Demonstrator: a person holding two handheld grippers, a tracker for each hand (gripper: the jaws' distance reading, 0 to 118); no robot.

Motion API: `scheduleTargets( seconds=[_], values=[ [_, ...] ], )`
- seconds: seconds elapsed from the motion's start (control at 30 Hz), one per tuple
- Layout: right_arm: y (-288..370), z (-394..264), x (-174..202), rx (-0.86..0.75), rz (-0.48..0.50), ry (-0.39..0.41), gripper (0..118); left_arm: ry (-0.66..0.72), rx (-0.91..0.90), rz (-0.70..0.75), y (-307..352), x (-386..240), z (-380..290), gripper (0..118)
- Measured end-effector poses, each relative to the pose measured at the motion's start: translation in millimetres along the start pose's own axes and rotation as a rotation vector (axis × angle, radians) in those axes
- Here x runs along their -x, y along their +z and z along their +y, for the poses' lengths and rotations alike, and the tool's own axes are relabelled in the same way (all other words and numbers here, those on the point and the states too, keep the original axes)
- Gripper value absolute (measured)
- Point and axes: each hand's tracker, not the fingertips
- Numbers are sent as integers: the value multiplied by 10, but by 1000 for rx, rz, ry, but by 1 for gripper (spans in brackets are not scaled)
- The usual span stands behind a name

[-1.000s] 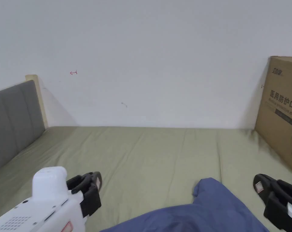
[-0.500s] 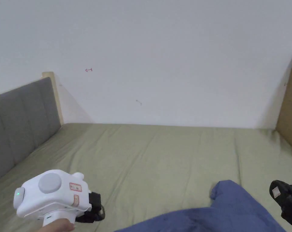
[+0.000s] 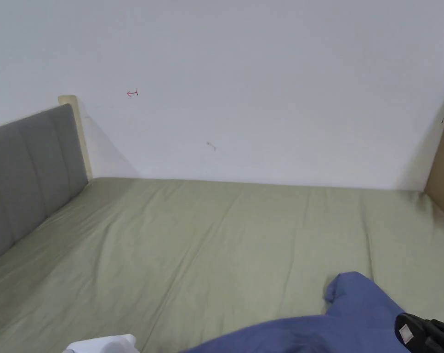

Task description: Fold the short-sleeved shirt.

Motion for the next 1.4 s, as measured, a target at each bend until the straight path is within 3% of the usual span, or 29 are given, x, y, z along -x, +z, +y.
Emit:
scheduleTargets(
  seconds=[0.17,0.2,0.23,0.27,0.3,0.33,0.37,0.43,0.53,0.6,0.63,0.67,0.7,0.73,0.8,0.93,1.03,1.07,1.1,1.13,1.17,1.23,1.27,1.3,1.37,1.4],
  values=[
    [-84,-54,-8,19,7,0,0,-14,-141,58,228,-11,-278,117],
    [-119,-64,-28,29,4,-7,0,-36,-190,58,229,-152,-151,106],
    [-146,-75,-56,41,4,-20,0,-54,-238,72,310,-172,-164,91],
    [-179,-82,-91,52,9,-33,0,-71,-275,69,391,-181,-169,66],
    [-223,-84,-137,61,16,-44,0,-76,-281,35,459,-199,-158,15],
    [-281,-72,-190,68,18,-50,0,-80,-275,-21,588,-188,-223,2],
    [-342,-48,-264,78,27,-61,0,-76,-298,33,670,-195,-226,2],
    [-550,93,-482,97,83,-100,0,-45,-363,-86,894,-141,-168,2],
    [-968,377,-825,119,81,-152,0,-14,-479,-160,1282,-128,-179,2],
    [-1352,545,-1102,159,21,-181,0,-37,-522,-169,1450,-145,-209,2],
    [-1613,611,-1334,197,-43,-169,9,-53,-540,-170,1512,-174,-223,2],
    [-1834,662,-1454,256,-95,-151,39,-70,-547,-172,1548,-202,-233,2],
    [-2128,685,-1606,361,-124,-150,93,-91,-556,-155,1565,-246,-240,2],
    [-2438,674,-1759,504,-131,-161,113,-104,-554,-153,1567,-260,-251,2],
    [-2848,509,-1972,691,-219,-161,112,-131,-548,-129,1551,-315,-229,2],
    [-3360,190,-2307,779,-385,-49,111,-133,-517,-130,1487,-346,-133,2],
    [-3422,49,-2442,821,-384,-96,109,-121,-507,-135,1444,-333,-95,2],
    [-3423,12,-2460,849,-352,-133,102,-122,-501,-133,1422,-332,-83,2],
    [-3396,-14,-2412,859,-332,-151,87,-124,-490,-128,1392,-339,-75,2],
    [-3346,17,-2289,813,-351,-52,85,-131,-481,-113,1324,-254,-78,2],
    [-3267,60,-2167,805,-308,15,76,-131,-481,-111,1309,-248,-83,2],
    [-3243,32,-1978,844,-203,92,9,-132,-479,-110,1297,-230,-97,2],
    [-3211,0,-1863,853,-203,117,0,-132,-480,-107,1297,-233,-111,2],
    [-3151,37,-1817,830,-194,133,0,-132,-482,-100,1297,-229,-116,2],
    [-2940,139,-1702,743,-115,80,0,-109,-495,-113,1324,-196,-113,2],
    [-2772,234,-1647,665,-139,62,0,-86,-505,-129,1352,-191,-103,2]
  ],
)
